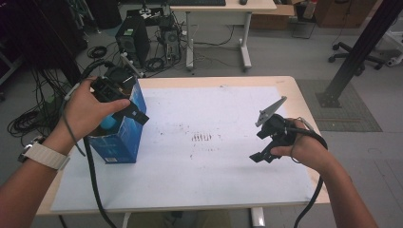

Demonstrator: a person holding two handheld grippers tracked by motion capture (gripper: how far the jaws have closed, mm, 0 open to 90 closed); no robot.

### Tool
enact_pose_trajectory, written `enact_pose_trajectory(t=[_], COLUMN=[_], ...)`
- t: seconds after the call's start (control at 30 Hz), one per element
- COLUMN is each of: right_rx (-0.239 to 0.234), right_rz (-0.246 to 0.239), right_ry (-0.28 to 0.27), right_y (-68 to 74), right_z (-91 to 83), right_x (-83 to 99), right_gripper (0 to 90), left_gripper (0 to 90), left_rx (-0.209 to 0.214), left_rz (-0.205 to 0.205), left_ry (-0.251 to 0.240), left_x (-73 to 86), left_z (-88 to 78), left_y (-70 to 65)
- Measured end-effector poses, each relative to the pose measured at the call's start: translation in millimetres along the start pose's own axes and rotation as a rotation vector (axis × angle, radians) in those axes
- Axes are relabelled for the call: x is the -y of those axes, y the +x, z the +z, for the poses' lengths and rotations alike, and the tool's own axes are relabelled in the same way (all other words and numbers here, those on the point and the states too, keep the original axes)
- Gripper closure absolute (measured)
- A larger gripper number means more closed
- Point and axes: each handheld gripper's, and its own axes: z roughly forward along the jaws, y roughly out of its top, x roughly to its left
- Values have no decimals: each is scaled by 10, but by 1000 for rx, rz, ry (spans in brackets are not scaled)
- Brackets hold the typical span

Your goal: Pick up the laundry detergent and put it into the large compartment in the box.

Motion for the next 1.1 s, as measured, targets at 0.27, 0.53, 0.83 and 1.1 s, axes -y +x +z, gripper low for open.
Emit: enact_pose_trajectory(t=[0.27,0.53,0.83,1.1], right_rx=[0,3,3,4], right_rz=[0,2,5,2], right_ry=[-3,-6,-6,-9], right_y=[6,23,17,24], right_z=[-8,-22,-30,-34], right_x=[16,26,35,23], right_gripper=[117,117,117,117], left_gripper=[119,119,118,117], left_rx=[17,36,69,76], left_rz=[41,87,125,170], left_ry=[-1,-2,8,3], left_x=[-15,-19,-2,11], left_z=[14,37,121,136], left_y=[-83,-166,-254,-341])
